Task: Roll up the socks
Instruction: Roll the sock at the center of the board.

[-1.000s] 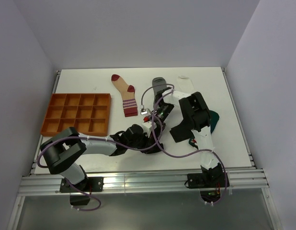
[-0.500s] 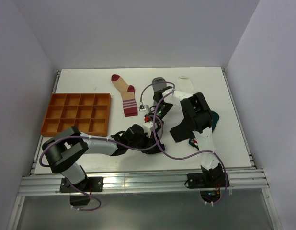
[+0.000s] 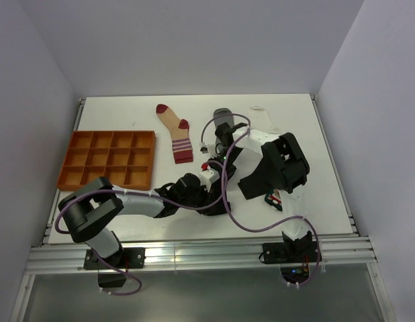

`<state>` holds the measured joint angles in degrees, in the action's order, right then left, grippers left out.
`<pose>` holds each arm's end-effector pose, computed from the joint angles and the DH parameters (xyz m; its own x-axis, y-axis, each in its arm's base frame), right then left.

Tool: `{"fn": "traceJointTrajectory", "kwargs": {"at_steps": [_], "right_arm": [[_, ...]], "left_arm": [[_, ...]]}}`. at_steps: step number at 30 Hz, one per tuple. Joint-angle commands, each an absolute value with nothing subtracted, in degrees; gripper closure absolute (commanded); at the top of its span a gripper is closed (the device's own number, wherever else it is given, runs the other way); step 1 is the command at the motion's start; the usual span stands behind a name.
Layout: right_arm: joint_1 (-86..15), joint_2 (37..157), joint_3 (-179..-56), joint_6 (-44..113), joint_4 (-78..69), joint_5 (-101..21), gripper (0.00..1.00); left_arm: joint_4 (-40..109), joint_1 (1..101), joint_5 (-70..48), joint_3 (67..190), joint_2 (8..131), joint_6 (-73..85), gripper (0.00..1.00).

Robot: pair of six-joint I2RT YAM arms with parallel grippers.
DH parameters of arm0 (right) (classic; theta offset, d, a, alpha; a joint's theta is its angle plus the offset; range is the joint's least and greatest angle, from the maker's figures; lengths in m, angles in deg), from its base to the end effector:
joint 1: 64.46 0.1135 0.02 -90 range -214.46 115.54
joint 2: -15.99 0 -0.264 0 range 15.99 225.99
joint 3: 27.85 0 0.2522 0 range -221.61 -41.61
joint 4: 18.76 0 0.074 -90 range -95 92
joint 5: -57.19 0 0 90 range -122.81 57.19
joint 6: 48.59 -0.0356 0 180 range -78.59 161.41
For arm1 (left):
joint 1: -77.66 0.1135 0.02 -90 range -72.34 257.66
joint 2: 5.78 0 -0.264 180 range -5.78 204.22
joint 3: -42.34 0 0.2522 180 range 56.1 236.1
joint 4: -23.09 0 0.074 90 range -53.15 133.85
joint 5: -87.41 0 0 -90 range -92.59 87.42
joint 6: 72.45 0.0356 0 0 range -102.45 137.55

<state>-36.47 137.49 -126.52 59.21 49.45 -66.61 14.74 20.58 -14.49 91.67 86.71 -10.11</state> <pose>0.3338 0.1998 0.1372 -0.7241 -0.6725 -0.1527 -0.6327 0.5597 0.5351 0.1595 -0.2598 0.1426 -0.6988 0.2435 -0.6726 0.6650 0.5676 -0.4854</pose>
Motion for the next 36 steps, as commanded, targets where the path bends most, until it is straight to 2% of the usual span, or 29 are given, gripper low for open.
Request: {"fn": "traceJointTrajectory", "kwargs": {"at_steps": [1, 5, 18, 26, 30, 36], "right_arm": [[-37.57, 137.02, -125.72, 59.42, 42.46, -57.42, 0.77], [-37.74, 137.90, -125.99, 58.90, 41.06, -55.14, 0.77], [-39.59, 135.97, -125.64, 60.39, 39.91, -60.14, 0.74], [-41.17, 135.09, -124.67, 60.83, 39.56, -62.16, 0.74], [-43.10, 132.63, -123.27, 62.06, 38.16, -65.76, 0.73], [-46.53, 120.97, -117.21, 64.78, 32.54, -66.38, 0.64]], "left_arm": [[18.31, 21.67, -19.79, 89.50, 87.03, -12.24, 1.00], [16.64, 24.74, -24.81, 88.71, 88.17, -14.35, 0.99], [18.49, 30.63, -38.43, 94.42, 98.89, -19.70, 1.00], [17.95, 34.94, -41.69, 93.98, 103.64, -21.82, 1.00], [19.44, 35.56, -42.75, 95.91, 106.36, -22.53, 1.00], [21.47, 37.31, -42.49, 96.88, 108.91, -22.61, 1.00]]}}
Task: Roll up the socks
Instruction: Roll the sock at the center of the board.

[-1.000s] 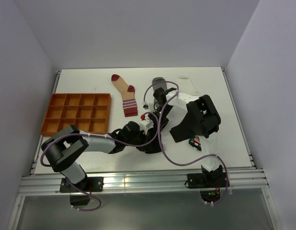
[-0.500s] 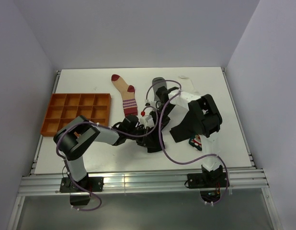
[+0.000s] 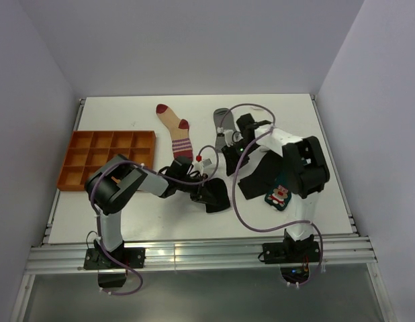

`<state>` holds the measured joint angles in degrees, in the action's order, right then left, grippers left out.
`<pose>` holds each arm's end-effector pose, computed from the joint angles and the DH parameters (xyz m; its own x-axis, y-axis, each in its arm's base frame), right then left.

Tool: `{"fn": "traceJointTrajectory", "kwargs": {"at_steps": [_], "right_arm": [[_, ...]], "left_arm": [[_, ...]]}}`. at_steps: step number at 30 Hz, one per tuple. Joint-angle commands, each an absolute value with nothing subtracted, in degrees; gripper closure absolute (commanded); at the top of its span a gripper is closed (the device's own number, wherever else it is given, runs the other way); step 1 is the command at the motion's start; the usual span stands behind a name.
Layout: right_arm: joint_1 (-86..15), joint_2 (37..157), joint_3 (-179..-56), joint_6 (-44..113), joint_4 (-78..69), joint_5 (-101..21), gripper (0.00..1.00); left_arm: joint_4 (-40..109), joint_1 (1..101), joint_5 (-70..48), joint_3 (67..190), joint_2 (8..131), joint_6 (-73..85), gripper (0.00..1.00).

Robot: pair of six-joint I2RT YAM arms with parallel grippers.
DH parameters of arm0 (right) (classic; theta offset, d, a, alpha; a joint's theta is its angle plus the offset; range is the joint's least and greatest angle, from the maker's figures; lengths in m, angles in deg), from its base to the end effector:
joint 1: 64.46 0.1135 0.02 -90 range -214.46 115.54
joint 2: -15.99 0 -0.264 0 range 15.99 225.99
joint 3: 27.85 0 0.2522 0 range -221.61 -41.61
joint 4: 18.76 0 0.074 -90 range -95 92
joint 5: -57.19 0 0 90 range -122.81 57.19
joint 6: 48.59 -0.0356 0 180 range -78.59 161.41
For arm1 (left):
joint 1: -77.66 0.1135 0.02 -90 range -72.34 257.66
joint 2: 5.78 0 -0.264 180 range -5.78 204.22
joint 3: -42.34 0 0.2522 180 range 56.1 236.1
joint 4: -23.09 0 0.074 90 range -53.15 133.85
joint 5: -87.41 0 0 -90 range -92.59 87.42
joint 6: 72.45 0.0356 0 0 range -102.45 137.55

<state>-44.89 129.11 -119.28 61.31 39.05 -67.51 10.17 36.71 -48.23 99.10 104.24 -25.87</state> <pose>0.3483 0.1453 0.1615 -0.7441 -0.5615 -0.3619 -0.6662 0.5836 0.4643 0.2376 -0.2398 0.0954 -0.9530 0.1907 -0.2355 0.2957 0.4157 -0.8601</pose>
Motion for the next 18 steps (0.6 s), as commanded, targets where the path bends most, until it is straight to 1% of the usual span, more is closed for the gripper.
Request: {"fn": "traceJointTrajectory", "kwargs": {"at_steps": [1, 6, 12, 18], "right_arm": [[-46.88, 119.28, -116.07, 65.48, 32.01, -66.56, 0.63], [-47.32, 106.73, -105.96, 72.85, 27.61, -70.67, 0.53], [-44.61, 96.09, -94.98, 84.11, 25.41, -71.75, 0.46], [-34.68, 86.06, -83.73, 87.11, 18.31, -65.25, 0.39]], "left_arm": [[21.38, 37.49, -42.57, 96.88, 109.18, -22.79, 1.00], [21.65, 38.02, -42.75, 97.58, 110.41, -23.40, 1.00], [23.05, 39.16, -43.36, 98.64, 111.82, -23.14, 1.00], [23.40, 40.13, -44.51, 99.17, 113.04, -23.14, 1.00]]}}
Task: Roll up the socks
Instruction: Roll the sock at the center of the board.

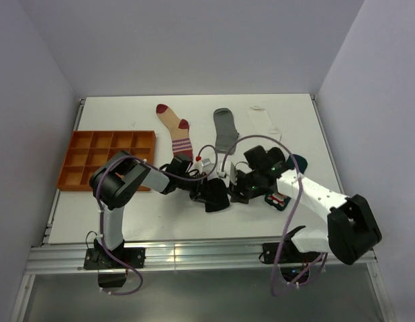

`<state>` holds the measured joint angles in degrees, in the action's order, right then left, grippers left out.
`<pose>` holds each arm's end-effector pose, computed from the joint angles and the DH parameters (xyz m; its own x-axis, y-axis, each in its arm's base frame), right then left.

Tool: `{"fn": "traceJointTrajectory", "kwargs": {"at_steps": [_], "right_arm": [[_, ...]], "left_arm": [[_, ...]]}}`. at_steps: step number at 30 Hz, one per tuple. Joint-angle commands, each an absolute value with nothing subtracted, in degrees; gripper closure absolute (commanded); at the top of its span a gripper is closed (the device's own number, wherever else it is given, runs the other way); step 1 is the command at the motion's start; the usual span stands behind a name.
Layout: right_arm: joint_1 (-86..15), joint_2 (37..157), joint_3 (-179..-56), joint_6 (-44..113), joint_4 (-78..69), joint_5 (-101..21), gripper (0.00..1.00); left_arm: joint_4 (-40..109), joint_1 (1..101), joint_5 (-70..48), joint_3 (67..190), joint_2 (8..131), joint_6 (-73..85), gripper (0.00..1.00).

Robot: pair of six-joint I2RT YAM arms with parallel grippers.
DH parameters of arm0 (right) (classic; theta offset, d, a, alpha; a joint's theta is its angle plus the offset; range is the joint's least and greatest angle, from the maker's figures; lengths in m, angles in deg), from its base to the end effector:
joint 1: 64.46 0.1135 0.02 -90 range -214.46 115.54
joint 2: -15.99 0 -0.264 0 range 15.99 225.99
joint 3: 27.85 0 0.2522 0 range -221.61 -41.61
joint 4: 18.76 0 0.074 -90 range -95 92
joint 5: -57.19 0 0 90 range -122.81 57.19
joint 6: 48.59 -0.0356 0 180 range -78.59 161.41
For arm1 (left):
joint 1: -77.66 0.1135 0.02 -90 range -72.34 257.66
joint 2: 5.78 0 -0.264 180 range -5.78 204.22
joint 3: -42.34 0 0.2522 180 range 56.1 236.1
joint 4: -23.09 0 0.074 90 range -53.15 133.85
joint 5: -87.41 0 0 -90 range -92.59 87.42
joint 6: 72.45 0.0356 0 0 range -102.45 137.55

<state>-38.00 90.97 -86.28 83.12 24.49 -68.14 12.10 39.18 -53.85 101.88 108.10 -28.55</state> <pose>0.2103 0.1277 0.2076 -0.1625 -0.6872 -0.7081 -0.9806 0.1923 0.0384 0.2519 -0.2357 0.0839 -0.9731 0.1975 -0.1184 0.1907 0.4027 -0.8952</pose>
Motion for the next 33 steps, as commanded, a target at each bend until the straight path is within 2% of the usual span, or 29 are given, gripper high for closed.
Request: {"fn": "traceJointTrajectory", "kwargs": {"at_steps": [1, 15, 28, 33], "right_arm": [[-32.14, 85.00, -81.71, 87.11, 17.42, -63.59, 0.39], [-17.45, 84.11, -76.07, 87.64, 9.68, -53.21, 0.34], [-14.72, 94.21, -78.44, 88.26, 8.18, -49.07, 0.36], [-14.72, 97.81, -80.63, 87.81, 8.27, -47.84, 0.41]], "left_arm": [[23.23, 40.30, -44.77, 99.17, 113.13, -23.23, 1.00], [23.84, 40.57, -46.27, 99.87, 114.45, -23.23, 1.00], [24.28, 40.57, -46.62, 99.96, 114.36, -22.70, 1.00], [23.84, 40.57, -47.32, 100.13, 114.37, -22.61, 1.00]]}}
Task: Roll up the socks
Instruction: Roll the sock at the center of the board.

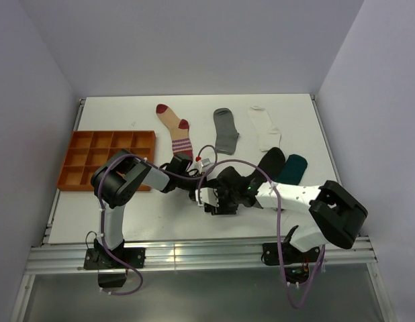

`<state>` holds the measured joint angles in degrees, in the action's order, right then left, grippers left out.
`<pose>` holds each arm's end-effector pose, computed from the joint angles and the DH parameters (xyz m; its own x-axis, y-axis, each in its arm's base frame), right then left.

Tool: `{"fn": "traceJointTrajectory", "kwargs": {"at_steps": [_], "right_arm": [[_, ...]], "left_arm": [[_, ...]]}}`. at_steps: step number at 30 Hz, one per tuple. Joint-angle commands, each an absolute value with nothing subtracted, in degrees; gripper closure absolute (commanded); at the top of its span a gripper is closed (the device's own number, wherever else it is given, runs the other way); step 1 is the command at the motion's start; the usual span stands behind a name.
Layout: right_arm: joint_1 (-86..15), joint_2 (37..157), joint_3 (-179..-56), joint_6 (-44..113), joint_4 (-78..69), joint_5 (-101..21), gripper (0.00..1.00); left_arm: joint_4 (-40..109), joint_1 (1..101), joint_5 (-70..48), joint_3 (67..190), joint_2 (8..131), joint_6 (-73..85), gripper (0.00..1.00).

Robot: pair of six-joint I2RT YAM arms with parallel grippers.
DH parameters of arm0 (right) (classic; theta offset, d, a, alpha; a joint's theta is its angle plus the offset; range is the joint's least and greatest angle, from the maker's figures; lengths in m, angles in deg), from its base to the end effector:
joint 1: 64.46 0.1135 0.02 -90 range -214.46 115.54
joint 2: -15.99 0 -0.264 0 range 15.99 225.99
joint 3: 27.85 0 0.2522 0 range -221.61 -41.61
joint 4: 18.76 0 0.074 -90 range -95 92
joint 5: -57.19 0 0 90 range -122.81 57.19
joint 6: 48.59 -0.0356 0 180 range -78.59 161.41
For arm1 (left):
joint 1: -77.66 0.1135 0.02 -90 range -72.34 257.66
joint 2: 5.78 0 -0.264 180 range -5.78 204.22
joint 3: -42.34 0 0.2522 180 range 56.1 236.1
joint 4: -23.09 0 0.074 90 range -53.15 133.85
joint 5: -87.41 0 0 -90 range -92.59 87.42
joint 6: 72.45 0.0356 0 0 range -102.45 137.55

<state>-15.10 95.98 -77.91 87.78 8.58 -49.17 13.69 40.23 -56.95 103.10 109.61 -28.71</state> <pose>0.1560 0.1971 0.1567 0.2207 -0.8091 -0.5446 -0.9674 -0.1106 -0.2279 0.2571 -0.2332 0.0791 -0.9740 0.2154 -0.0701 0.1518 0.3911 -0.9077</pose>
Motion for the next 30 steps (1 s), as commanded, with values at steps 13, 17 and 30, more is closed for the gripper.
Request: {"fn": "traceJointTrajectory", "kwargs": {"at_steps": [13, 17, 30], "right_arm": [[-17.17, 104.85, -87.05, 85.88, 19.25, -52.84, 0.78], [-19.19, 105.90, -88.37, 85.53, 23.11, -56.09, 0.79], [-30.00, 122.05, -107.34, 92.11, 47.63, -72.62, 0.79]], "left_arm": [[24.45, 41.01, -43.29, 100.39, 107.00, -22.26, 0.85], [25.86, 42.32, -39.07, 101.28, 103.21, -23.05, 0.73], [24.20, 44.70, -26.85, 95.31, 91.53, -24.72, 0.65]]}}
